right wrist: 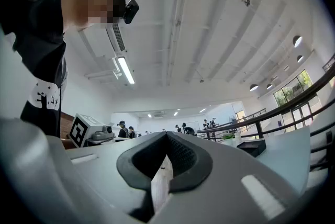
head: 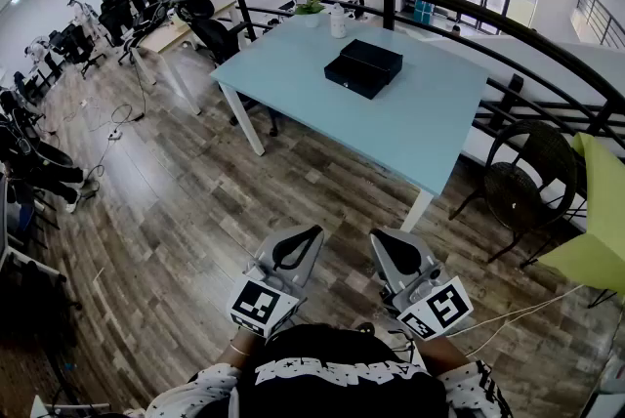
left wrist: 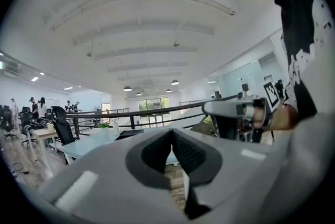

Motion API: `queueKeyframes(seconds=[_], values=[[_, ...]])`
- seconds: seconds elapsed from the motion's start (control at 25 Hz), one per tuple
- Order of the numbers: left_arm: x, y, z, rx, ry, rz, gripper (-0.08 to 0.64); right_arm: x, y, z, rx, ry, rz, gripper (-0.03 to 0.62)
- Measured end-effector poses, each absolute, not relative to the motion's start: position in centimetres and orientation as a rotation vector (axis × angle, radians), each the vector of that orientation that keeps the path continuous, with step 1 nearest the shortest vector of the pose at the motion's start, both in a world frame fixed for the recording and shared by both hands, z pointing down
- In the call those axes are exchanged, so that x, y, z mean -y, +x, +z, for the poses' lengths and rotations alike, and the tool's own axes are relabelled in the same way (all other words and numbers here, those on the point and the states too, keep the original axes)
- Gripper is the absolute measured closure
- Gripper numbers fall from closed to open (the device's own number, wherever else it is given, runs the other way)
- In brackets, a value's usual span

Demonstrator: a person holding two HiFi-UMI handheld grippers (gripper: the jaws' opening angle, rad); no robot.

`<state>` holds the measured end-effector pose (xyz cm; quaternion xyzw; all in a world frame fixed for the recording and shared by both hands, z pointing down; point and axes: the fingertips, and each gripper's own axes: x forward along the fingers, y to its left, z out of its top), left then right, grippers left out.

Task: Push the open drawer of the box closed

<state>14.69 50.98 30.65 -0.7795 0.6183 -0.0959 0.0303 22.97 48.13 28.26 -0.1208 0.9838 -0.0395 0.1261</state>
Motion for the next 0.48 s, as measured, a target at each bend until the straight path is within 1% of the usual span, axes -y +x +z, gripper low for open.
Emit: queueKeyframes(seconds=[0.48], values=[[-50.6,15.4,31.0,-1.963,-2.368,-0.303,0.56,-47.1,23.9,28.5,-2.831,-0.304,-0.178,0.588]])
